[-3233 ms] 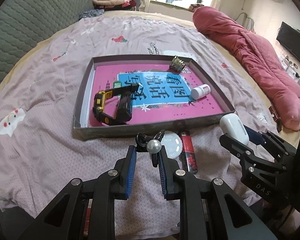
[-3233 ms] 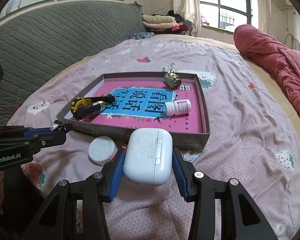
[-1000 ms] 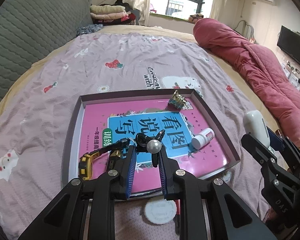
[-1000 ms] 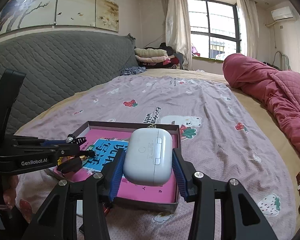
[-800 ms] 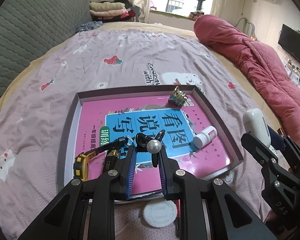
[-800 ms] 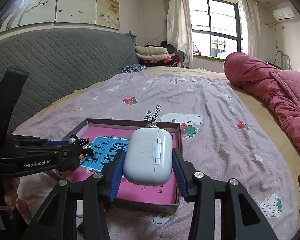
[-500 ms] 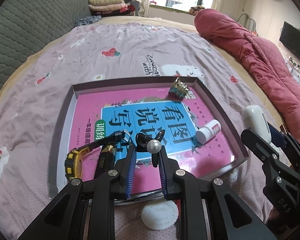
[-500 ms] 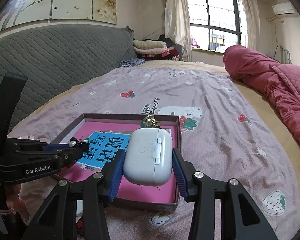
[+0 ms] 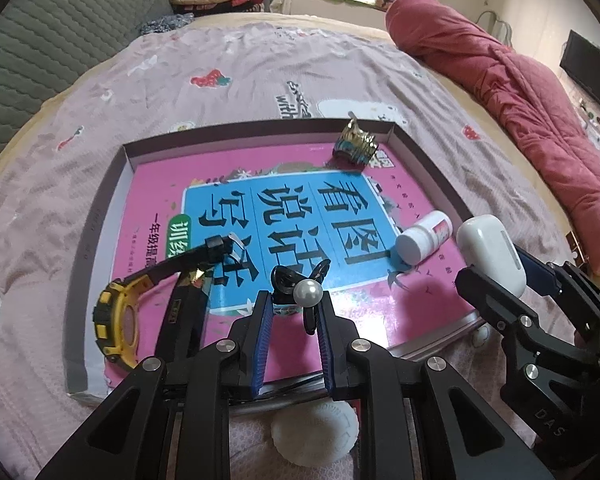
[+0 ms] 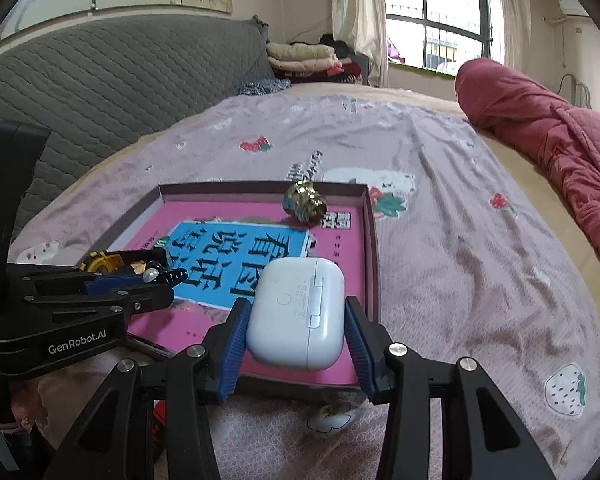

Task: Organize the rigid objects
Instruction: 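Carry the pearl clip over the gray box while the right gripper carries the AirPods case there, then release the pearl clip onto the book while the right gripper releases the AirPods case beside the pill bottle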

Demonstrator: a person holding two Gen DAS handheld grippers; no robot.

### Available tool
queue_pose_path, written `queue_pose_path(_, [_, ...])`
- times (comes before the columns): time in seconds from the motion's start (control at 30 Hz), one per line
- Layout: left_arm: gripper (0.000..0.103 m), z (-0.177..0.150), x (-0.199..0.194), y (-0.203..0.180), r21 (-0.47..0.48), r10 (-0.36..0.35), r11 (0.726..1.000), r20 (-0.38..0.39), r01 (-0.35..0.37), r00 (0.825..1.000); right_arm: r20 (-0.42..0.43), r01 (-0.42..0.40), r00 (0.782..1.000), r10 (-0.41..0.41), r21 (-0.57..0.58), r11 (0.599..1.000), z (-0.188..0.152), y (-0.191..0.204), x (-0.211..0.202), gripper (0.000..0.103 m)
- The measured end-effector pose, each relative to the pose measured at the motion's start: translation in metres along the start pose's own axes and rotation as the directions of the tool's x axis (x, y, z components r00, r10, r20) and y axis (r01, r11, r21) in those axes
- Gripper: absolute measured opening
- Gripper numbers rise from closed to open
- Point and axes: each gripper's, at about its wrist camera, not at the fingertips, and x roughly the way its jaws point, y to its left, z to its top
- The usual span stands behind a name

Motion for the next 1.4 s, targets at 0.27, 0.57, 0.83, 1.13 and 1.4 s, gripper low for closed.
queue_pose_path(0.27, [0.022,-0.002,0.013,0.001,-0.006,0.000,1.000,-0.034,0.000,0.999,-0.066,0.008,0.998,-0.006,0.027,1.000,-0.006,-0.005,0.016,0.047])
queue_pose_path(0.57, [0.022,-0.003,0.018,0.004,-0.022,-0.009,1.000,-0.050,0.007,0.999,-0.069,0.019,0.997,-0.019,0.004,1.000,-0.007,-0.001,0.017,0.046])
queue_pose_path(0.83, [0.027,-0.005,0.013,0.008,-0.040,-0.017,0.999,-0.063,0.014,0.998,-0.014,-0.005,1.000,0.006,0.043,0.999,-0.003,-0.005,0.004,0.046])
queue_pose_path(1.13, [0.037,-0.003,-0.013,0.010,-0.044,-0.025,0.999,-0.024,0.024,0.999,0.034,-0.029,0.999,0.029,0.006,1.000,-0.003,0.009,-0.016,0.046])
queue_pose_path(1.4, [0.040,0.000,-0.039,0.014,-0.047,-0.028,0.998,0.014,0.029,1.000,0.049,-0.026,0.998,0.027,-0.009,1.000,-0.006,0.016,-0.028,0.046])
